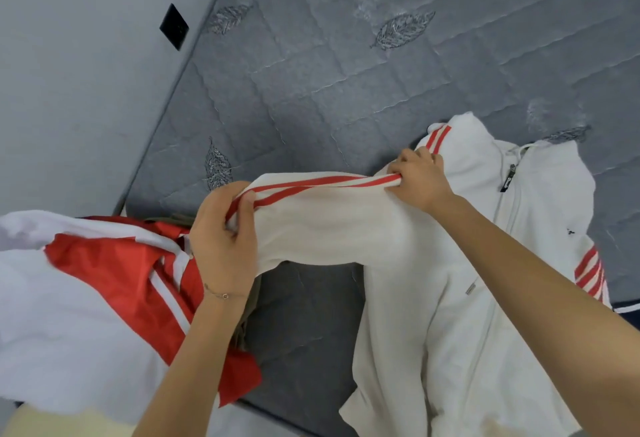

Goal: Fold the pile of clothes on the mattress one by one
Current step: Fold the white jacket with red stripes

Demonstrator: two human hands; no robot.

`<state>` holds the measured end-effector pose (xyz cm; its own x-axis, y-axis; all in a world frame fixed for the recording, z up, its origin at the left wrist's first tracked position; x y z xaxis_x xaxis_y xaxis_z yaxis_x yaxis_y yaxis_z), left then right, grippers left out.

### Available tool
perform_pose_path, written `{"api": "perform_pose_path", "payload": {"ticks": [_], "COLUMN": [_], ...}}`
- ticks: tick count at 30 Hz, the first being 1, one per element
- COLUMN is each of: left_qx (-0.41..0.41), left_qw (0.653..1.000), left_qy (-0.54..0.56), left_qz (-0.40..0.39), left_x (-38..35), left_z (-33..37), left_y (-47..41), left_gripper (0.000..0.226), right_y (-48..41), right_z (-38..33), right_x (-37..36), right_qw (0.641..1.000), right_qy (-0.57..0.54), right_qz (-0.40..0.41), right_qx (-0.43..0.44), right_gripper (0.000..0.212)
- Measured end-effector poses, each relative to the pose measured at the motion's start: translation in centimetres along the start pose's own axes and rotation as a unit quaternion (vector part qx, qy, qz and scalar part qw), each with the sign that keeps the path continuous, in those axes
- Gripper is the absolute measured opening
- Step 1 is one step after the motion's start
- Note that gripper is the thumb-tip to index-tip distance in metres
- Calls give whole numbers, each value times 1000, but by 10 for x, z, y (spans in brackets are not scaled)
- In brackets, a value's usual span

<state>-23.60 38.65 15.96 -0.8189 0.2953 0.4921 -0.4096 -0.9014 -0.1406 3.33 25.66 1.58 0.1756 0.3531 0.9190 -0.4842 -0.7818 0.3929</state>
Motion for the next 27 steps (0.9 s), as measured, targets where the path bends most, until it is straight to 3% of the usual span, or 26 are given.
{"api": "perform_pose_path", "payload": {"ticks": [3, 6, 10, 17, 20, 24, 27], "left_qx": [9, 24, 41, 61, 86, 19, 25], "left_qw": [999, 999, 998, 994, 991, 985, 980], "left_qy": [-4, -7, -6, -1, -64, -166, -189], "left_qz": [-38, -41, -43, -85, -79, -46, -65], "left_x": [-13, -23, -33, -70, -87, -97, -108], "left_z": [-5, -10, -18, -33, -46, -53, -72], "left_y": [-3, -7, -14, -20, -28, -52, -70], "left_gripper": [17, 18, 19, 15, 16, 18, 20], "right_y": [-6, -9, -8, -12, -8, -4, -7], "right_z": [25, 40, 57, 75, 89, 98, 92], "right_x": [7, 7, 6, 1, -1, 8, 0], "right_qw": [990, 973, 976, 974, 969, 959, 963], "right_qy": [-98, -193, -158, -96, -69, -15, 2], "right_qz": [55, 48, 52, 68, 84, 171, 149], "right_qx": [-86, -116, -139, -191, -220, -228, -224], "right_gripper": [14, 10, 30, 21, 25, 31, 35]}}
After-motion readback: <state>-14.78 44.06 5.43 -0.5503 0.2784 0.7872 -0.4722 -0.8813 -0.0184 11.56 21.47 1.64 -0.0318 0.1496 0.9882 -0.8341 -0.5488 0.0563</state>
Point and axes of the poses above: each hand's wrist, its own y-axis away from the middle knuckle, its own x-axis out of the back of the hand, z = x × y, the point moved 6 cm from there along -y, towards the middle knuckle, and after that the axes turned 15 degrees about y, right-handed, at the moved point
